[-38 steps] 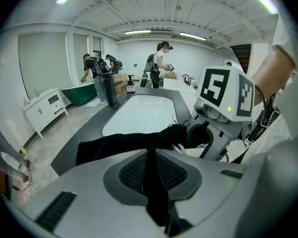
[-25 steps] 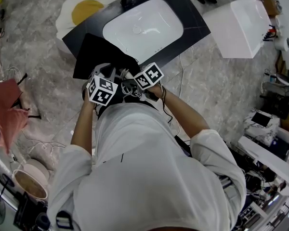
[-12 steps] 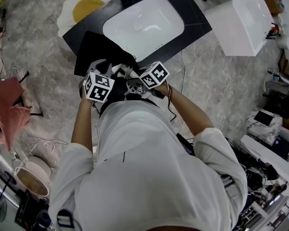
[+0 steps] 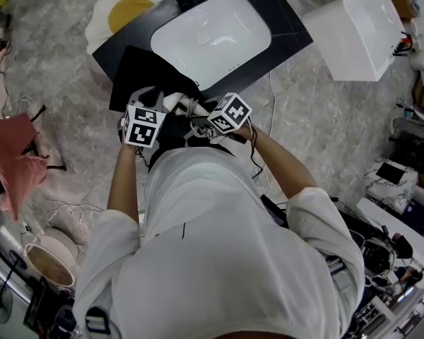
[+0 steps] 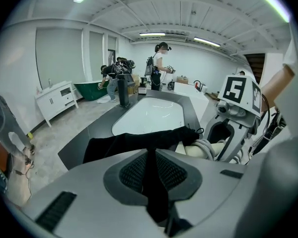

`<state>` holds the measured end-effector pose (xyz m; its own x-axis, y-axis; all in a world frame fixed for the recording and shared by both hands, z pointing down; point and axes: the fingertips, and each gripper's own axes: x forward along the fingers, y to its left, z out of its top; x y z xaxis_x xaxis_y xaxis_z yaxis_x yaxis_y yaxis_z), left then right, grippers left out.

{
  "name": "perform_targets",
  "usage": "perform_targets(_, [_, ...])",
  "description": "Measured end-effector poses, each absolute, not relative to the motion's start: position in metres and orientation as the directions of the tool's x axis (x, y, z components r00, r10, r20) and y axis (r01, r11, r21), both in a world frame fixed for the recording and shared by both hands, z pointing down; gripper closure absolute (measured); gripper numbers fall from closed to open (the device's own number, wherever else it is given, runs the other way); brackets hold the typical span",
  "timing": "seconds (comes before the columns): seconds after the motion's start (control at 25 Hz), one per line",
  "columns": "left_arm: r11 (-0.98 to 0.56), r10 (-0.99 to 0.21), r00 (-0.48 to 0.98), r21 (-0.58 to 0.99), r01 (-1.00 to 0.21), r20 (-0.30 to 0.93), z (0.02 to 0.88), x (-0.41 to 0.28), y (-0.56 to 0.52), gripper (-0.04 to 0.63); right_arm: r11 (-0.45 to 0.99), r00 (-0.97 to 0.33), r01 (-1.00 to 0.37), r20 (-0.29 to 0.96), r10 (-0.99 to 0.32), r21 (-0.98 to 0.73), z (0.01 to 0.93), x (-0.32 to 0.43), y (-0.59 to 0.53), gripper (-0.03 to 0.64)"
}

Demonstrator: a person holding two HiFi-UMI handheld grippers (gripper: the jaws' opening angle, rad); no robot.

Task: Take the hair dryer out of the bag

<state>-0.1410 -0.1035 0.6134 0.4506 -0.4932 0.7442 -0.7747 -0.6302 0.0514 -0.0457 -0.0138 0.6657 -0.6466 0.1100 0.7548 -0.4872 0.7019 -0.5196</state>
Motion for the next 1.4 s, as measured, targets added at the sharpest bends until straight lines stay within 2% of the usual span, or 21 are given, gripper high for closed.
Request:
perform_targets(0.36, [-0.581,-0.477,0.443,0.106,-0.807,0.759,0.623,-0.14,-0.109,0.535,0.884,-0.514,-0.382,0.857,0.04,-0.27,0.67,-0.03,-0.022,0.423])
perform_targets(0.76, [-0.577,-0.472,0.429,0.098,-0.811,0.77,0.627,-0.135,-0.107,0.537,0.833,-0.63,-0.354,0.767,0.122,-0.424,0.666,-0.02,-0.005,0.423])
perform_targets(1.4, [-0.48,-0.477,0.415,0.166,-0.862,0.775,0.631,-0.132,-0.111,0.537,0.861,-0.646,-0.356,0.762,0.055,-0.363,0.653,-0.009,0.014,0.423])
